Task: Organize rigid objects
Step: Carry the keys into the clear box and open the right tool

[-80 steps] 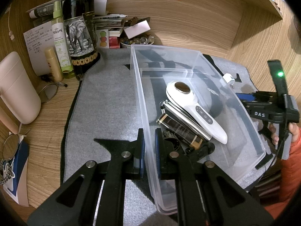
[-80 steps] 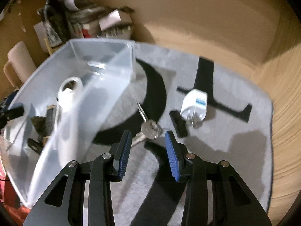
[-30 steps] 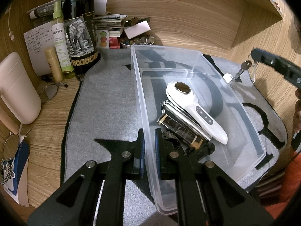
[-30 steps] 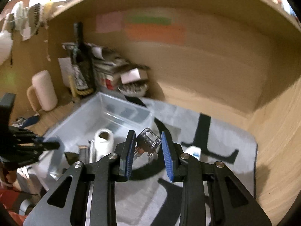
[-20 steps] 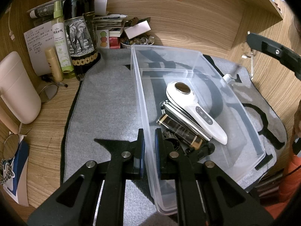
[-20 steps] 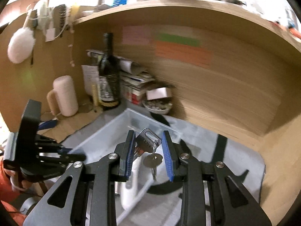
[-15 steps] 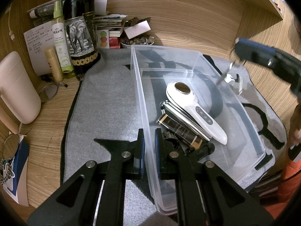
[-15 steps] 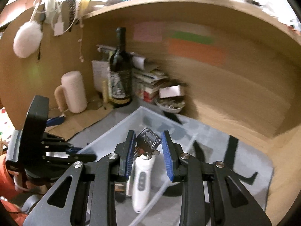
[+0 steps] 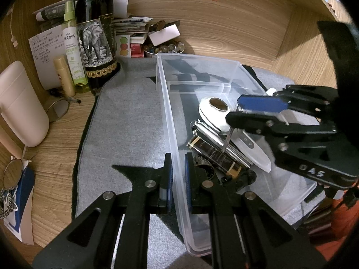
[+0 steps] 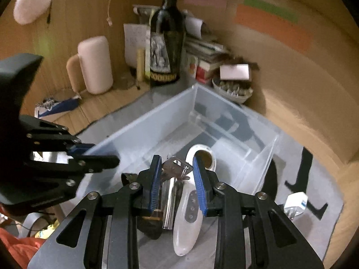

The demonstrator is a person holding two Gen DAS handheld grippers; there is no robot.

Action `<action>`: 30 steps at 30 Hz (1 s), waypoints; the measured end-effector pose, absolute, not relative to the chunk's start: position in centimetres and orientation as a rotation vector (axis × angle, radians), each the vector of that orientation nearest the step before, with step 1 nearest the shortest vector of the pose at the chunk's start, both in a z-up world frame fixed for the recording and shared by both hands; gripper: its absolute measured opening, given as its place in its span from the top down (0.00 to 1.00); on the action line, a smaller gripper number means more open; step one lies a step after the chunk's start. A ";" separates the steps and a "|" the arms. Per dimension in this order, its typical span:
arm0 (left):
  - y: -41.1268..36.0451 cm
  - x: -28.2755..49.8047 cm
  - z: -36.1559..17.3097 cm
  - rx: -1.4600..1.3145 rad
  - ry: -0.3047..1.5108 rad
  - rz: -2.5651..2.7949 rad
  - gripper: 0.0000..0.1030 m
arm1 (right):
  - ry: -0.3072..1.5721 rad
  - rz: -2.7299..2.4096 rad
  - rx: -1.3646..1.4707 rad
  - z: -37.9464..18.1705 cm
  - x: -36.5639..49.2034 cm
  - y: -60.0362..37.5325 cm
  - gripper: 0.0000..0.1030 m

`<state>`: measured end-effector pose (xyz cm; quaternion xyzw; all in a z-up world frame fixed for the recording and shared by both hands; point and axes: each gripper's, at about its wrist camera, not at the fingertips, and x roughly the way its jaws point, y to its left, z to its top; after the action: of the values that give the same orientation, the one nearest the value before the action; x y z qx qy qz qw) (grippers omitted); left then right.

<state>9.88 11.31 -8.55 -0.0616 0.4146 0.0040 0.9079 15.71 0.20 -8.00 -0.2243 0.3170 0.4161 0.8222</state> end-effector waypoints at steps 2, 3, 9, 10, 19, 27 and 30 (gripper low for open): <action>11.3 9.9 -8.6 -0.128 0.855 0.008 0.91 | 0.699 0.884 -0.485 -8.5 16.0 0.3 0.75; 11.4 9.9 -8.6 -0.128 0.855 0.009 0.91 | 0.705 0.881 -0.489 -8.6 16.0 0.4 0.75; 11.4 9.9 -8.6 -0.126 0.856 0.010 0.91 | 0.744 0.870 -0.495 -9.2 16.4 0.3 0.74; 11.3 9.9 -8.6 -0.126 0.856 0.010 0.91 | 0.747 0.870 -0.491 -9.2 16.4 0.2 0.71; 11.4 9.8 -8.6 -0.124 0.858 0.013 0.91 | 0.689 0.818 -0.431 -7.3 16.5 -2.1 0.48; 11.3 9.7 -8.6 -0.118 0.860 0.022 0.91 | 0.625 0.685 -0.373 -5.1 18.1 -6.4 0.36; 11.3 9.7 -8.5 -0.117 0.861 0.025 0.91 | 0.631 0.618 -0.347 -5.1 19.3 -8.7 0.36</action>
<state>9.71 11.26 -8.54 -0.0565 0.4171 0.0119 0.9070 19.28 -8.72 -5.15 -0.1670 0.3037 0.2976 0.8895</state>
